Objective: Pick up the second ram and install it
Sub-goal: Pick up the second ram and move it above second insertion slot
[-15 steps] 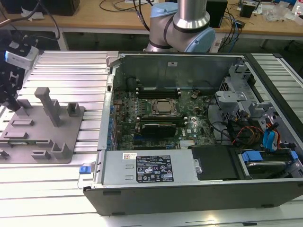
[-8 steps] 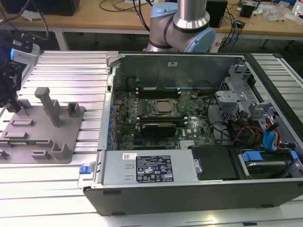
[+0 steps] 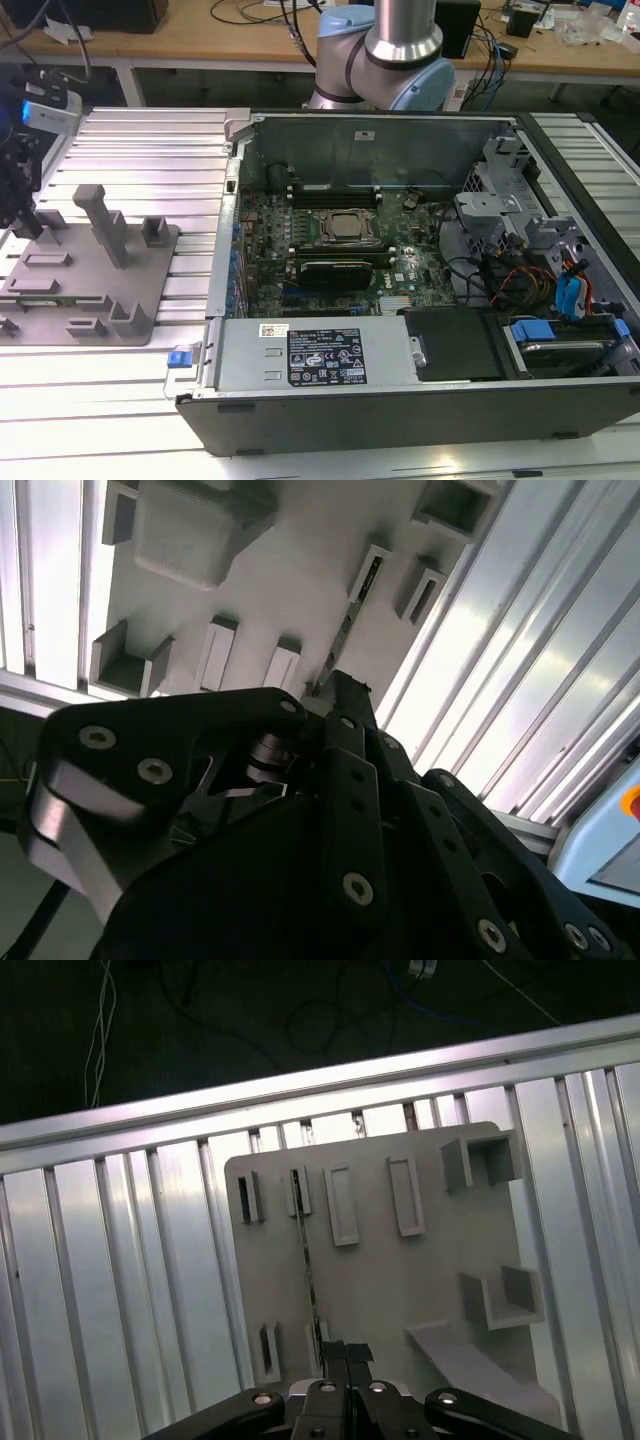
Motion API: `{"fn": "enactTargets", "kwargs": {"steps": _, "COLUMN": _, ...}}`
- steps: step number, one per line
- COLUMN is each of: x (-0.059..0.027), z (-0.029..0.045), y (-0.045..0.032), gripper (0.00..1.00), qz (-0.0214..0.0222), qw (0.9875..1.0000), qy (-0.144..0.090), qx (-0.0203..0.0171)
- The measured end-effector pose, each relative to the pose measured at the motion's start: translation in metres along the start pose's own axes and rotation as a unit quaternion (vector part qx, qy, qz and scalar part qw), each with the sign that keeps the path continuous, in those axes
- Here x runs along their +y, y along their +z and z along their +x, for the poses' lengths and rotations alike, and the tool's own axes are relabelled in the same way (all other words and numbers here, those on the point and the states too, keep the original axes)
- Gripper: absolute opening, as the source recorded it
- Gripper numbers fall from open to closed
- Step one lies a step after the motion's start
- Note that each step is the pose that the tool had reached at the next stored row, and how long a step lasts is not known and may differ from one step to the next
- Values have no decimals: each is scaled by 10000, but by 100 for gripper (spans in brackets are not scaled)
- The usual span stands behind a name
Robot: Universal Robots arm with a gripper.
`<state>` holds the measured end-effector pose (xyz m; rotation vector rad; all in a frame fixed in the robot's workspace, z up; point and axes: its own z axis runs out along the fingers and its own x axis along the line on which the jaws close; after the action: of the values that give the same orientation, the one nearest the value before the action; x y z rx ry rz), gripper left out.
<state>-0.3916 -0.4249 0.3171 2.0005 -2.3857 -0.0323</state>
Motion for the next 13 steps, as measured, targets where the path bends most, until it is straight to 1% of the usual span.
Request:
{"fn": "enactTargets", "kwargs": {"steps": 2, "x": 44, "z": 9, "y": 12, "gripper": 8, "qz": 0, "qw": 10000, "qy": -1, "qx": 1}}
{"fn": "enactTargets", "kwargs": {"steps": 4, "x": 51, "z": 10, "y": 77, "gripper": 8, "qz": 1, "qw": 10000, "qy": -1, "qx": 0}}
{"fn": "enactTargets", "kwargs": {"steps": 5, "x": 53, "z": 10, "y": 91, "gripper": 8, "qz": 0, "qw": 10000, "qy": -1, "qx": 0}}
{"fn": "enactTargets", "kwargs": {"steps": 9, "x": 60, "z": 11, "y": 143, "gripper": 8, "qz": 1, "qw": 10000, "qy": -1, "qx": 0}}
{"fn": "enactTargets", "kwargs": {"steps": 13, "x": 79, "z": 14, "y": 171, "gripper": 8, "qz": 1, "qw": 10000, "qy": 0, "qx": 0}}
